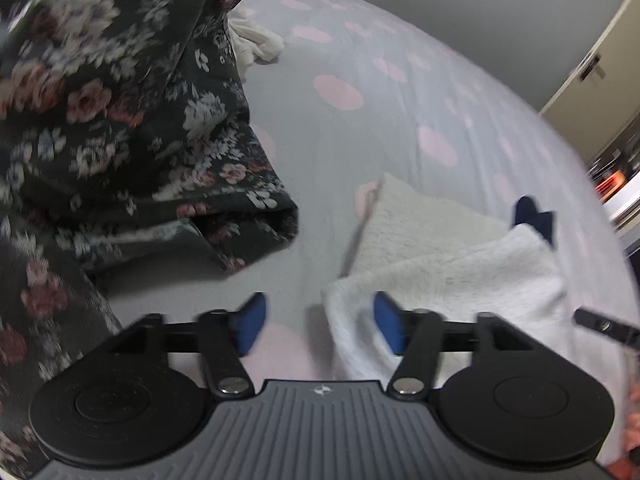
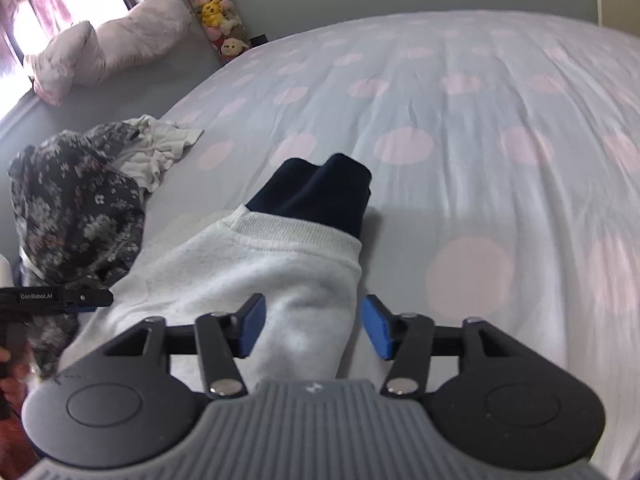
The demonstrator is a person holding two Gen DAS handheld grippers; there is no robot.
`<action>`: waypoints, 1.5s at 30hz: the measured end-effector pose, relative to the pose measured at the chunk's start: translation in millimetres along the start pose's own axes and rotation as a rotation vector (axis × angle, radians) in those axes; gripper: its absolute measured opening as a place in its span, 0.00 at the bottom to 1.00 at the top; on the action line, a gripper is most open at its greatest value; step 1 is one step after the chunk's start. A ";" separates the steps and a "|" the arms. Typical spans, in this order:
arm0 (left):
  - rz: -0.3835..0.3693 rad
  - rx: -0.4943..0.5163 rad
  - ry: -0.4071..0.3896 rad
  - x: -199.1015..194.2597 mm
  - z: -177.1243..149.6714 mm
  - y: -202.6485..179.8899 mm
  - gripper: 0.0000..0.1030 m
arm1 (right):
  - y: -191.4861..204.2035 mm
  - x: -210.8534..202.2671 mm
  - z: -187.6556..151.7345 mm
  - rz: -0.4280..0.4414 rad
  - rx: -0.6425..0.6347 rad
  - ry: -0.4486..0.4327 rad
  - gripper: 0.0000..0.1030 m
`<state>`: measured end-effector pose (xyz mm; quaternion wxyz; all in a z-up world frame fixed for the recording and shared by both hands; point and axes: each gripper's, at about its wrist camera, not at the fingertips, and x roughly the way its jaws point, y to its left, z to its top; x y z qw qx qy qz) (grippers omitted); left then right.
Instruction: Fold clothes
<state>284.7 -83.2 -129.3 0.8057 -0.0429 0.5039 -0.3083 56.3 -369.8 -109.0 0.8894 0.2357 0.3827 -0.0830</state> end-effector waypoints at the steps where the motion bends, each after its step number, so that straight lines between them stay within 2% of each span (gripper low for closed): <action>1: -0.017 -0.007 0.008 -0.4 -1.4 1.6 0.58 | -3.2 -5.4 -0.9 0.011 0.021 -0.002 0.62; 6: -0.022 -0.020 0.045 10.0 -13.2 5.8 0.59 | -7.4 -6.9 -19.5 0.006 0.062 0.042 0.62; 15: -0.197 -0.086 0.048 34.6 -14.6 17.7 0.58 | -11.7 5.5 -20.3 0.057 0.117 0.091 0.62; 17: -0.239 -0.078 0.055 41.3 -12.5 13.1 0.57 | -13.8 11.0 -19.0 0.077 0.143 0.104 0.62; 19: -0.274 -0.069 0.074 49.0 -10.4 7.2 0.49 | -16.4 16.6 -17.9 0.097 0.175 0.115 0.63; 23: -0.291 -0.053 0.118 56.3 -4.1 5.6 0.48 | -18.2 26.7 -16.8 0.120 0.210 0.130 0.64; 27: -0.314 -0.064 0.164 58.8 1.9 12.2 0.44 | -22.8 37.4 -14.1 0.161 0.245 0.136 0.66; 31: -0.289 -0.053 0.149 55.9 -0.6 6.9 0.40 | -22.3 49.8 -10.4 0.202 0.284 0.132 0.66; 32: -0.289 -0.057 0.139 54.7 -2.2 7.2 0.39 | -21.7 52.4 -9.7 0.209 0.292 0.130 0.65; 35: -0.302 -0.079 0.110 51.4 -7.4 9.3 0.30 | -18.4 47.9 -9.9 0.220 0.274 0.110 0.50; 37: -0.310 -0.086 0.090 47.3 -9.8 9.6 0.25 | -18.5 39.5 -11.6 0.245 0.281 0.083 0.36; 40: -0.301 -0.063 0.062 36.4 -10.6 4.4 0.21 | -14.2 25.7 -11.3 0.261 0.275 0.042 0.30; 45: -0.288 -0.018 0.014 10.9 -11.8 -5.6 0.19 | -1.5 2.0 -7.2 0.270 0.257 -0.012 0.28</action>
